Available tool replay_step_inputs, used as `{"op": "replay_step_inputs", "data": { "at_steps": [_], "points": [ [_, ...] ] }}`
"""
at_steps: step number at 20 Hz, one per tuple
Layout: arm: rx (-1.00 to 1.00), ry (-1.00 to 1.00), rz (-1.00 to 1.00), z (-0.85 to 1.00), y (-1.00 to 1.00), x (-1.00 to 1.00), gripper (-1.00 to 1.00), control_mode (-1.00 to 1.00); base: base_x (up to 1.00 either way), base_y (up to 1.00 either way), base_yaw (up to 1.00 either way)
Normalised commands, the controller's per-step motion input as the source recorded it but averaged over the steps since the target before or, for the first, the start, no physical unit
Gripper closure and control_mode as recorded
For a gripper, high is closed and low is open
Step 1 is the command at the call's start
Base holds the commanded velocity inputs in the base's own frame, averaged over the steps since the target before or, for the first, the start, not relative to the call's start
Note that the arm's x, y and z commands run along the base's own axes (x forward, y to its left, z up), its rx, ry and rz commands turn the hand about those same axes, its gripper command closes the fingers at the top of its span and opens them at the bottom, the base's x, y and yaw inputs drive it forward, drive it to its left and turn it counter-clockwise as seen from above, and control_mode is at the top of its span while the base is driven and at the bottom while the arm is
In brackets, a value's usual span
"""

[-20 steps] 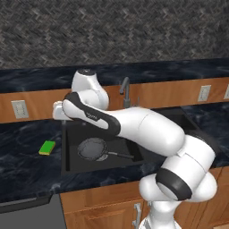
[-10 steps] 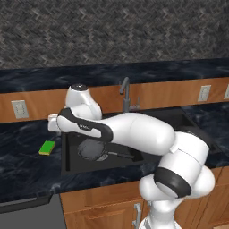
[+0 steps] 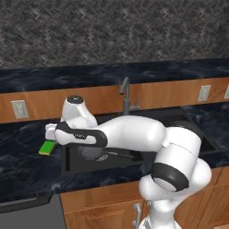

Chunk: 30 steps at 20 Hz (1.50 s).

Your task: Pick the pan and sponge and place them into the sink. Then turn on the water.

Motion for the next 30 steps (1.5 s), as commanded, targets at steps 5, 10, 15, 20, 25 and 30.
{"op": "replay_step_inputs", "data": {
  "at_steps": [5, 10, 15, 20, 25, 30],
  "points": [
    [0.0, 0.0, -0.04, -0.16, 0.09, 0.35, -1.0, -1.0, 0.0, 0.0, 0.0],
    [0.0, 0.0, -0.05, -0.12, 0.17, 0.45, -1.0, -1.0, 0.0, 0.0, 0.0],
    [0.0, 0.0, -0.04, -0.13, 0.36, 0.33, -1.0, -1.0, 0.0, 0.0, 0.0],
    [0.0, 0.0, -0.04, -0.15, 0.42, 0.26, -1.0, -1.0, 0.0, 0.0, 0.0],
    [-0.03, 0.03, -0.02, -0.3, 0.35, 0.25, -1.0, -1.0, 0.0, 0.0, 0.0],
    [-0.09, 0.05, -0.01, -0.35, 0.32, 0.25, -1.0, -1.0, 0.0, 0.0, 0.0]
  ]
}}
